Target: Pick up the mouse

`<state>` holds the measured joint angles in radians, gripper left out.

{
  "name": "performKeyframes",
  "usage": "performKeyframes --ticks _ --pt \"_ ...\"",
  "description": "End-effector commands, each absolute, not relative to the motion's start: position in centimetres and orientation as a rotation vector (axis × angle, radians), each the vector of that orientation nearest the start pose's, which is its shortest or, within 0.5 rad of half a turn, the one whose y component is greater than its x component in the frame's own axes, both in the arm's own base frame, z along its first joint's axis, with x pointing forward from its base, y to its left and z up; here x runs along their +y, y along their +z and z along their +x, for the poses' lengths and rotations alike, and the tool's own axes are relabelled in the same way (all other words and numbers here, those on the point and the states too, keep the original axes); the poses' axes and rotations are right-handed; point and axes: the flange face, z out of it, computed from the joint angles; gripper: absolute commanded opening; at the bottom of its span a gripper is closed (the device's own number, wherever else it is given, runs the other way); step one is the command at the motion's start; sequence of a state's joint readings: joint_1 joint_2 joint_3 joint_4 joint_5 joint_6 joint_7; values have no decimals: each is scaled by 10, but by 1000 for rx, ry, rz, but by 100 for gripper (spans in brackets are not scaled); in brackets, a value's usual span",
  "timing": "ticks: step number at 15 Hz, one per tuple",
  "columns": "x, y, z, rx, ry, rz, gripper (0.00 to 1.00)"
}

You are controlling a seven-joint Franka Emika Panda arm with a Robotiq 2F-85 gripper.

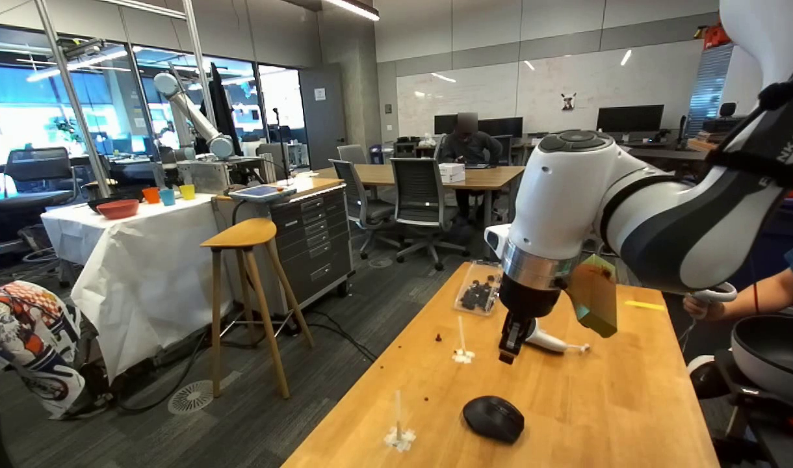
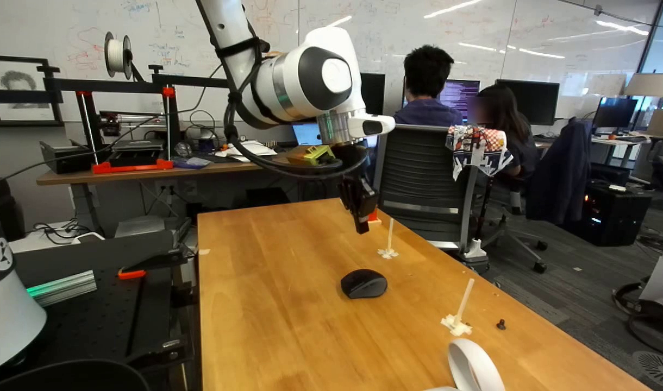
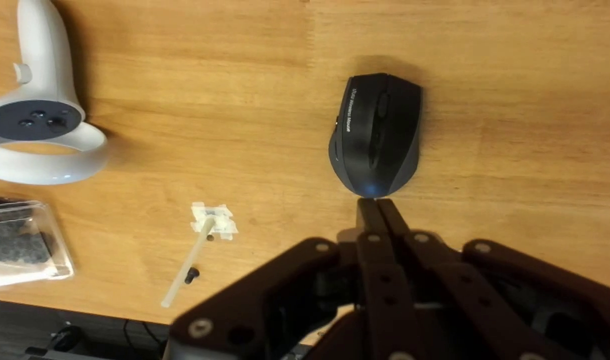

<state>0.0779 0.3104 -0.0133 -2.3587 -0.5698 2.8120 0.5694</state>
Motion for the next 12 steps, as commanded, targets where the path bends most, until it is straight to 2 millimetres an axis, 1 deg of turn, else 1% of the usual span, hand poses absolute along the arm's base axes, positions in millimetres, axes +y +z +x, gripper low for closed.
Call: performKeyframes --ticks 1,5,8,12 --pt "58 190 525 -15 -347 -3321 5" --pt "52 168 524 9 -306 -3358 5" --pt "48 154 524 28 -279 -3380 3" --pt "48 138 524 37 -248 -3396 4"
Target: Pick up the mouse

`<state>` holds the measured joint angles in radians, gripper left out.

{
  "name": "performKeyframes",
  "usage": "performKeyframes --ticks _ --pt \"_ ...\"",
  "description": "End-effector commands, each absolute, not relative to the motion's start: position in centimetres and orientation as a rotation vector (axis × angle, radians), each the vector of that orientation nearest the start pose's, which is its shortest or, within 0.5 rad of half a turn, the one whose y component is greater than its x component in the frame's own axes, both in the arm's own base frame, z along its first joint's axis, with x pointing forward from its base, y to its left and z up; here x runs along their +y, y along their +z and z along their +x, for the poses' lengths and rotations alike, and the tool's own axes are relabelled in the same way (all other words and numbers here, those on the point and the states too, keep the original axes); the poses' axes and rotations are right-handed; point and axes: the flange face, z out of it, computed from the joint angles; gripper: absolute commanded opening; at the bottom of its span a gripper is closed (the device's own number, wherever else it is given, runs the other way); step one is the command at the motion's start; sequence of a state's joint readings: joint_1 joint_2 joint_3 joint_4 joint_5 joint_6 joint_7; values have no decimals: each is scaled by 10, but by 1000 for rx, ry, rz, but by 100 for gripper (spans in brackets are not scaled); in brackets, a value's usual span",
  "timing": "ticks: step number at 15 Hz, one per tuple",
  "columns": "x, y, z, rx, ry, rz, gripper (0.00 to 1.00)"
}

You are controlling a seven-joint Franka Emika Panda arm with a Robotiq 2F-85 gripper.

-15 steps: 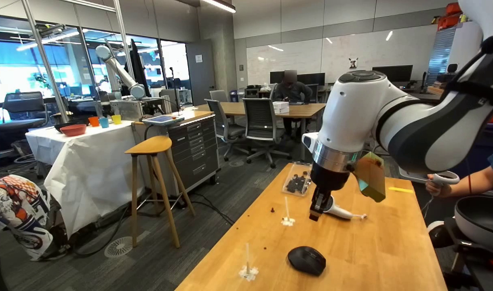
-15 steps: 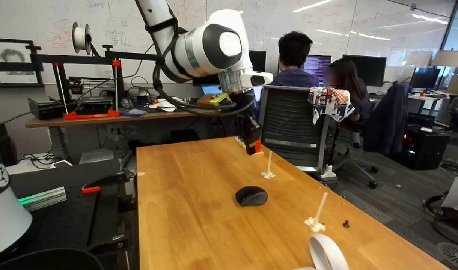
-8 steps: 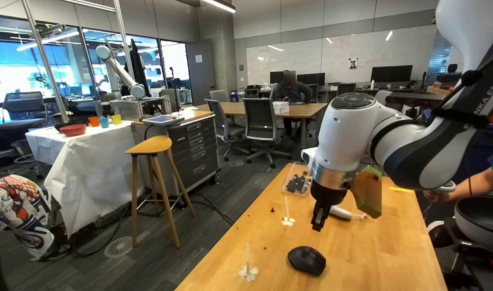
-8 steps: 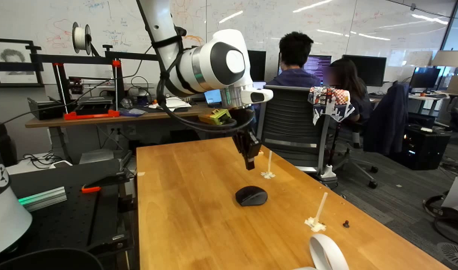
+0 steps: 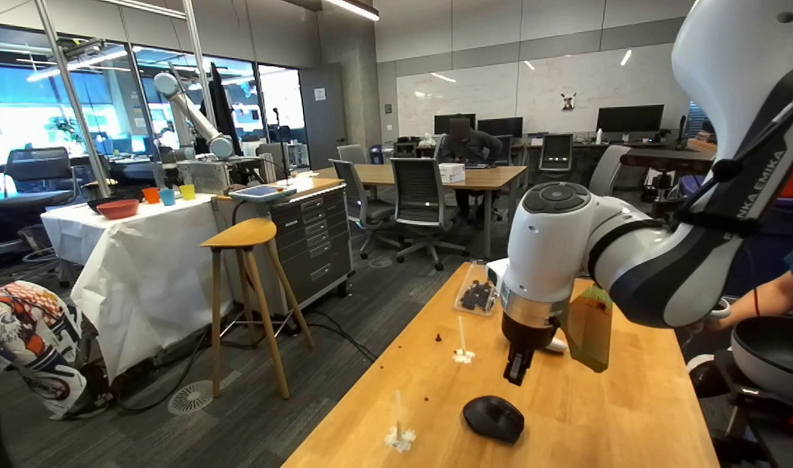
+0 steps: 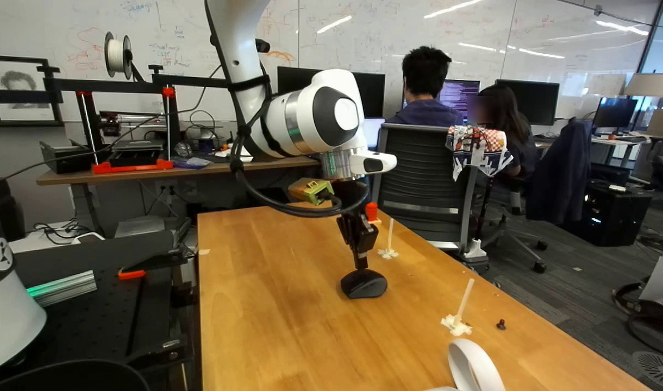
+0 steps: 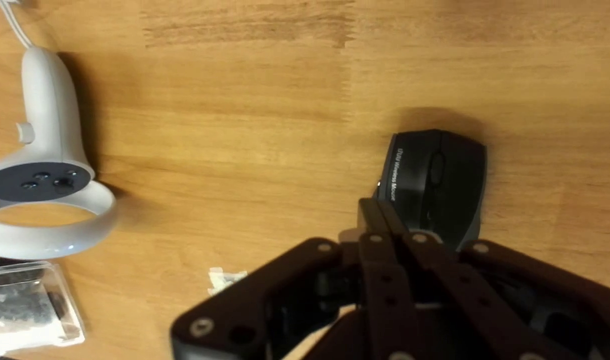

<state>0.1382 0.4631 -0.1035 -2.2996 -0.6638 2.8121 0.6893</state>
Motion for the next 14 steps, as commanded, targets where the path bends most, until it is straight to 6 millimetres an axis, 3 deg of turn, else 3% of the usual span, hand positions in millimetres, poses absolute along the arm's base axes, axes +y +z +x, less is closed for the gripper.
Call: performKeyframes --ticks 1,14 --pt "49 135 524 38 -242 -3399 4" --pt "69 99 524 10 -183 -3421 4"
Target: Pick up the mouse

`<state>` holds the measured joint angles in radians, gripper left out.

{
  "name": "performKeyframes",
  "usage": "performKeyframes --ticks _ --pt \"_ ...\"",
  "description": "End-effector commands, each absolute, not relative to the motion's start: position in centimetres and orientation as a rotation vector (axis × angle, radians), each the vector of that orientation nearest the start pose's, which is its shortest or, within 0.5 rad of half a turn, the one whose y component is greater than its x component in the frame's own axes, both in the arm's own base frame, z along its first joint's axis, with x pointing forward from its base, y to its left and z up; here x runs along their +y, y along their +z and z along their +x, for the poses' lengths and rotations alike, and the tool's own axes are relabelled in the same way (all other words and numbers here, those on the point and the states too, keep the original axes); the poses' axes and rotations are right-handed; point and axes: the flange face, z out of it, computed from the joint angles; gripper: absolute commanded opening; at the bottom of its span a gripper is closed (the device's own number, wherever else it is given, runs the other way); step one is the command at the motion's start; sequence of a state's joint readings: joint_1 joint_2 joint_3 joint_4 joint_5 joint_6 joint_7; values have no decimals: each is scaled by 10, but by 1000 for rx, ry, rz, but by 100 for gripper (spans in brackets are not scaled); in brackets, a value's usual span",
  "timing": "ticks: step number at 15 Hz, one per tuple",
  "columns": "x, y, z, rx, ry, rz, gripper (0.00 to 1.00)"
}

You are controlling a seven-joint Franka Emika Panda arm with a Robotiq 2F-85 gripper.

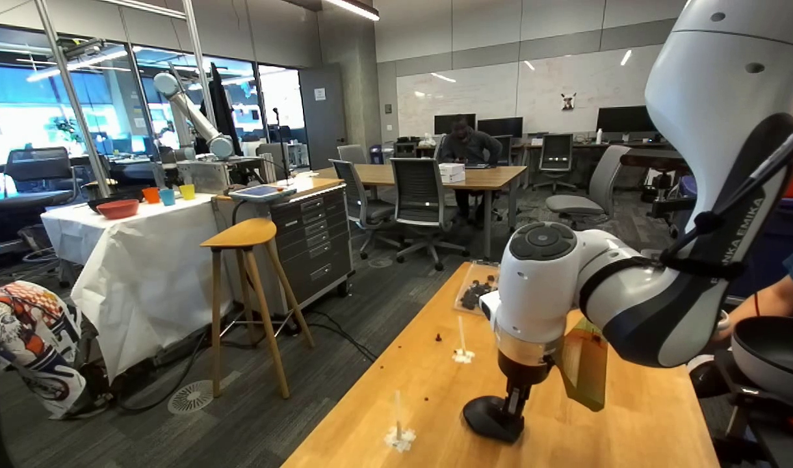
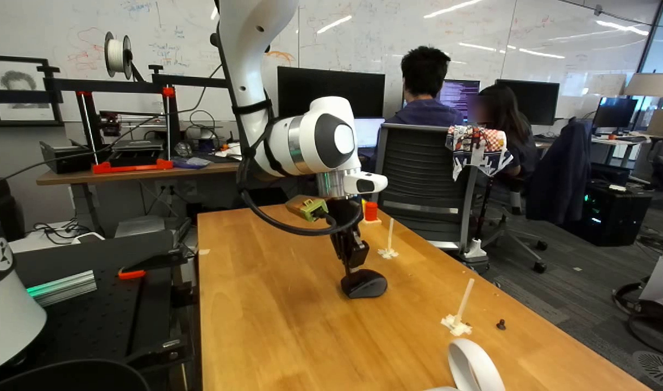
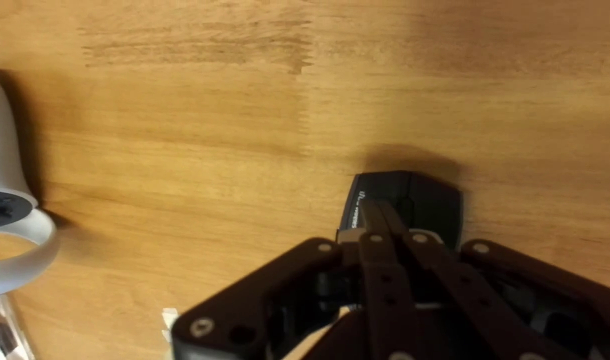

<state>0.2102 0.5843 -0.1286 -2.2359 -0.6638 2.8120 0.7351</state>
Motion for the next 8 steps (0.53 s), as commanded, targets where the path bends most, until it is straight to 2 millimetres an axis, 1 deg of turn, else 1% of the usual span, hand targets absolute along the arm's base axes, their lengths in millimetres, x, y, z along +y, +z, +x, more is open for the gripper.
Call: performKeyframes --ticks 1,5,7,8 --pt "68 98 524 15 -180 -3426 4" --pt "64 96 524 29 -178 -3446 4" --pt "65 101 524 30 -188 -3441 4" --pt "66 106 525 33 -200 -3432 4"
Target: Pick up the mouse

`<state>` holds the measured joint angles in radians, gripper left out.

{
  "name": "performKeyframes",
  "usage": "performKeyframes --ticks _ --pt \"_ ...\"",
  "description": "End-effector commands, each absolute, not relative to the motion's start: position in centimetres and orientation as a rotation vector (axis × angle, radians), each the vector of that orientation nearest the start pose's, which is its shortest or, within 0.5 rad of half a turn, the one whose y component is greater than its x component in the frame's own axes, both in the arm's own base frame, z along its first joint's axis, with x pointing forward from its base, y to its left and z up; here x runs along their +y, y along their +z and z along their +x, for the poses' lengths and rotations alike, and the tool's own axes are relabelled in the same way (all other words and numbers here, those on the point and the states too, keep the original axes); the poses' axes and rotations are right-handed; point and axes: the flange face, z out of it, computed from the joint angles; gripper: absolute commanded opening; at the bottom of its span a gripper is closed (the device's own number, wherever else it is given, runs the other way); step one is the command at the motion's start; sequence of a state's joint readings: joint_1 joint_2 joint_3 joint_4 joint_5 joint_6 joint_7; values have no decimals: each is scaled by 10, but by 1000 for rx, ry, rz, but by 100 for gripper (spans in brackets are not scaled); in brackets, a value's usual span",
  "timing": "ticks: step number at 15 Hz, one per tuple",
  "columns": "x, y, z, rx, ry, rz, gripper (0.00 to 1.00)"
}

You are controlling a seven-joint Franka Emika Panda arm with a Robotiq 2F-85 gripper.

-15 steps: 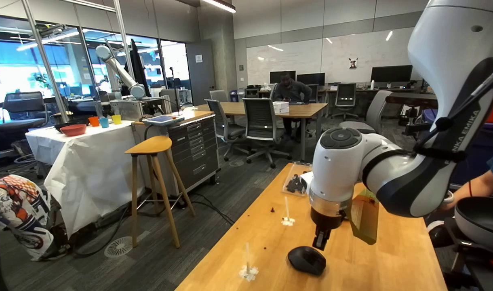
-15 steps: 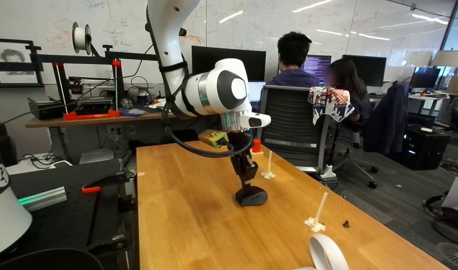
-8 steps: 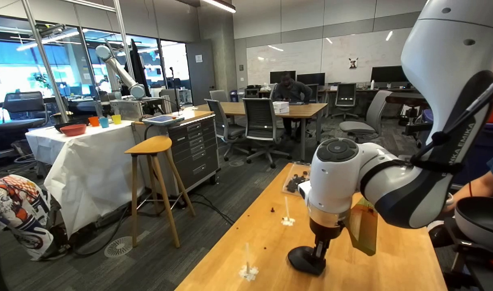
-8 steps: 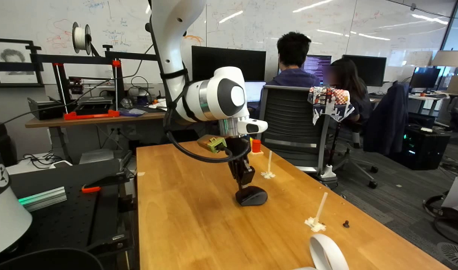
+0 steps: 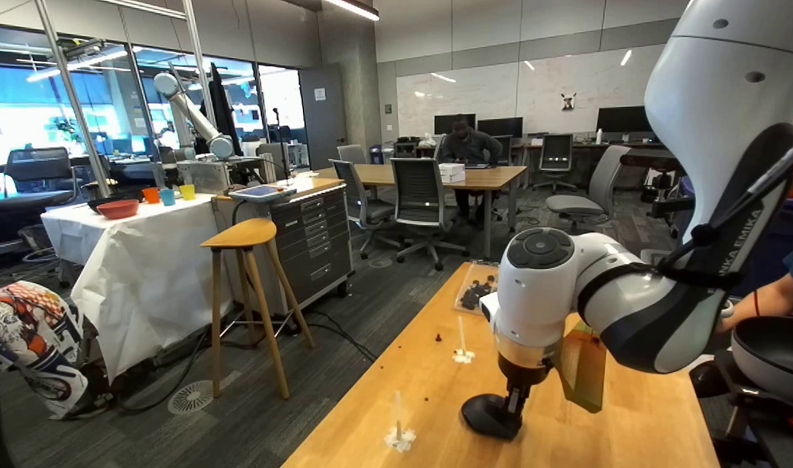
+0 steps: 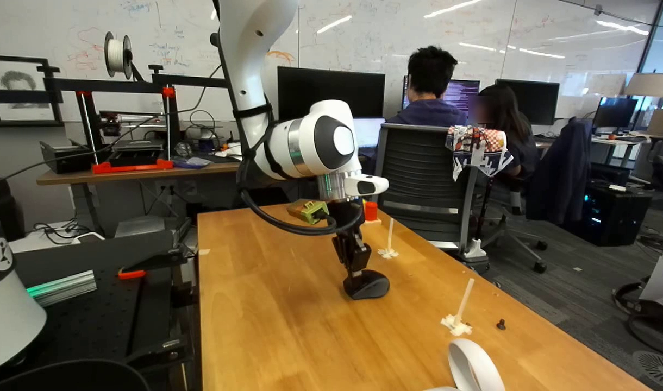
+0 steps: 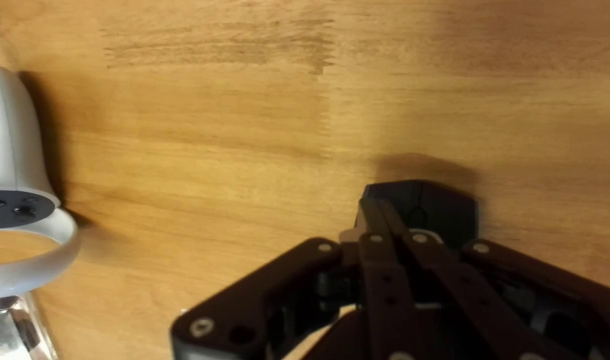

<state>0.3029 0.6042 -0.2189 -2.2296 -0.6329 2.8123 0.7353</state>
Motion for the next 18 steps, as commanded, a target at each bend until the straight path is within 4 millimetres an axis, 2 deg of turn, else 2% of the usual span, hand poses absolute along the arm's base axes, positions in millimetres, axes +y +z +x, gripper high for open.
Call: performKeyframes --ticks 1,4,10,14,18 --pt "68 112 526 36 -212 -3421 4" --pt "78 136 530 55 -277 -3365 4" --pt "94 208 545 77 -383 -3245 4" --pt "104 255 554 67 -351 -3169 5" --pt "109 291 558 64 -238 -3112 4"
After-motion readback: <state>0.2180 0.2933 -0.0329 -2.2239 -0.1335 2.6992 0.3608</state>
